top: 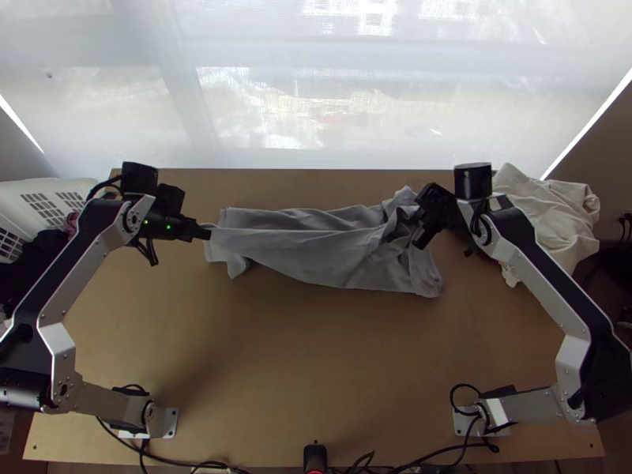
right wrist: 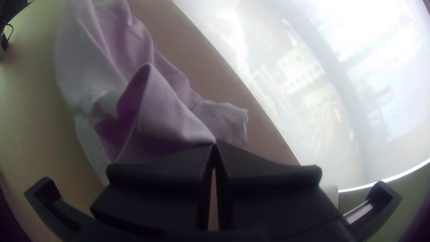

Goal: Fold the t-shirt

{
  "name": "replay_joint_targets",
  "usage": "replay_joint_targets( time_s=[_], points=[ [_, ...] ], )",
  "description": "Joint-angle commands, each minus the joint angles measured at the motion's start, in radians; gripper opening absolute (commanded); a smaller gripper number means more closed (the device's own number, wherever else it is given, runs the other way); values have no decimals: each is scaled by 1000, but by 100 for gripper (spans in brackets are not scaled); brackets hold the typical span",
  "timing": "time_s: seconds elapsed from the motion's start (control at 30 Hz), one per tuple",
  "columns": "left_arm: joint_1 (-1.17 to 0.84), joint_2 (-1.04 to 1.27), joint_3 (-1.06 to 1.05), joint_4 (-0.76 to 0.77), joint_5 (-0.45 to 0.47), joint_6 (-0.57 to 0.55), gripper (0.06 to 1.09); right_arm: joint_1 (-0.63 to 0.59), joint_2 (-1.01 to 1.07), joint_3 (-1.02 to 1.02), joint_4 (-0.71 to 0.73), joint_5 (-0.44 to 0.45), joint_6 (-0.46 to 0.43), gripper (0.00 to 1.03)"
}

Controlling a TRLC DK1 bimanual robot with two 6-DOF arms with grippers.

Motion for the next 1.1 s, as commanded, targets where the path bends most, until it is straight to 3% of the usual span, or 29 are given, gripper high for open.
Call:
replay_joint_targets(
  time_s=[0.0, 0.43, 0.97, 1.07],
  points=[
    [2, 128, 142, -5, -17, -2, 9, -37, 170, 172, 5, -8, -25, 2],
    [14, 385, 422, -65, -93, 55, 9, -97, 474, 530, -84, -11, -99, 2],
    [-20, 643, 647, -70, -138, 61, 9, -125, 650, 623, -110, -11, -102, 3],
    [-29, 672, 661, -70, -139, 60, 17, -130, 678, 631, -111, -11, -97, 3]
  ],
)
